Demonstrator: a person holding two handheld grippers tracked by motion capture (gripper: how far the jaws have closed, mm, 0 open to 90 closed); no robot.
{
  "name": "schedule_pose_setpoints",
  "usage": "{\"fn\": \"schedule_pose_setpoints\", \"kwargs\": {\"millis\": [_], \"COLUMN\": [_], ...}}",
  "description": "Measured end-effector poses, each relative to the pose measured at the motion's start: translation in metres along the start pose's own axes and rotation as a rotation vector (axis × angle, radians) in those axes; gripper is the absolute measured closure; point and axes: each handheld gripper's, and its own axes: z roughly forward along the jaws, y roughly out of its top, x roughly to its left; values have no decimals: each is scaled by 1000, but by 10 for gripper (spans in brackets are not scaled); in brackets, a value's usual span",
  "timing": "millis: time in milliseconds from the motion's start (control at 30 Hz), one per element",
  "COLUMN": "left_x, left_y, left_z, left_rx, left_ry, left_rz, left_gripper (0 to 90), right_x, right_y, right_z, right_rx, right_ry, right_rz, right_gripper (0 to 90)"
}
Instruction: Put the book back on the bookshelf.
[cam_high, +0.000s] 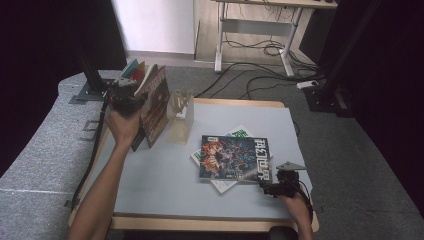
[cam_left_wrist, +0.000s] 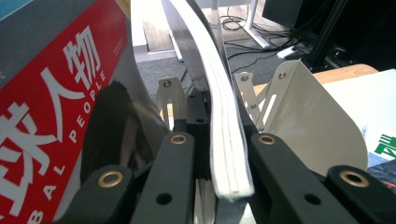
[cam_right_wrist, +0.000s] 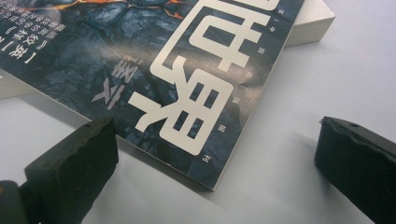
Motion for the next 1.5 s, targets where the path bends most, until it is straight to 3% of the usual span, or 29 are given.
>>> {"fn": "schedule_pose_setpoints", "kwargs": {"millis": [300,567,933,1100,1367,1500], "left_x": [5,5,3,2,2,-1], "left_y": [-4,-4,-9,-13,-18,-20], "left_z": [-2,-6,-13,-16,-20,-21], "left_rx": [3,18,31,53,80,106], "left_ry": [11,27,-14,-28,-110,-145], "left_rz": [5,23,46,79,60,71], "left_gripper": [803,700,564,502,361,280], "right_x": [0,0,0,0,0,1], "right_y": [0,0,0,0,0,0], "right_z": [0,0,0,0,0,0], "right_rx": [1,1,1,1,1,3], "right_ry": [-2,-2,-3,-3,-3,-6], "right_rz": [-2,-2,-3,-2,-3,-5], "right_gripper": [0,0,0,0,0,0]}}
